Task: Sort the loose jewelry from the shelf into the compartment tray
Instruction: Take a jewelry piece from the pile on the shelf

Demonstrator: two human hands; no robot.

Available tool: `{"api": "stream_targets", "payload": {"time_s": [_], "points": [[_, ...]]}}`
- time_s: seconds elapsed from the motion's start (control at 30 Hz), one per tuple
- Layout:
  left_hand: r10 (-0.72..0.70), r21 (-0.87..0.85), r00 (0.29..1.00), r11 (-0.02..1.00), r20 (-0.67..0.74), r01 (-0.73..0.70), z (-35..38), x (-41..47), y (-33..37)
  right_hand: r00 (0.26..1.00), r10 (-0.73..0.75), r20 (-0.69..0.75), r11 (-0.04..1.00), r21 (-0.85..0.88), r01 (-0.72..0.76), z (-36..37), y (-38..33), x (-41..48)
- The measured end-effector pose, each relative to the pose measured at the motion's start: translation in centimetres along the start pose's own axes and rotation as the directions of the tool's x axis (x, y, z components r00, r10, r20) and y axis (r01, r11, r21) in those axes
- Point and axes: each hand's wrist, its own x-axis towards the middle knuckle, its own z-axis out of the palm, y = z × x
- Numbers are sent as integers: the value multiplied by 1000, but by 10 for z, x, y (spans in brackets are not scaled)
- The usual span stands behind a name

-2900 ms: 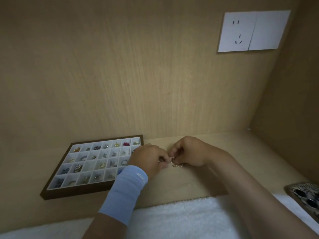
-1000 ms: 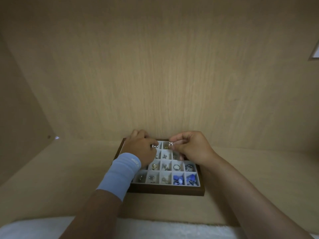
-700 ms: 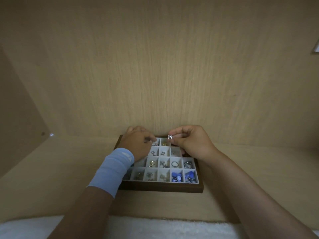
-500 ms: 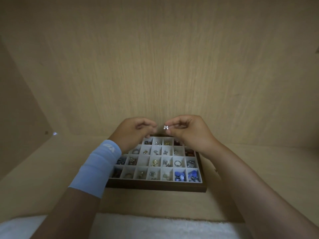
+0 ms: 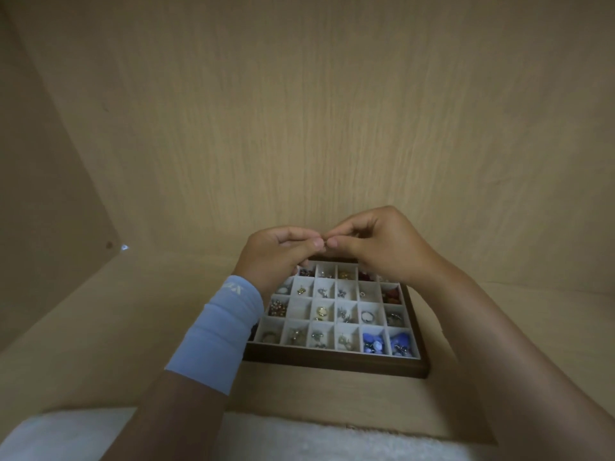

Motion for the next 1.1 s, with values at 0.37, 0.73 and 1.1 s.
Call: {"api": "stream_targets", "payload": {"time_s": [0.37, 0.73, 1.1], "points": [[115, 248, 990, 960, 87, -133, 16, 3, -25, 995, 67, 79, 952, -305, -40, -8, 14, -8], [204, 729, 927, 573, 315, -374, 14, 2, -41, 946, 258, 195, 699, -714, -43, 9, 15, -9], [23, 60, 1000, 998, 19, -24, 15, -3, -9, 996, -20, -89, 985, -173, 5, 5, 7, -5]]}}
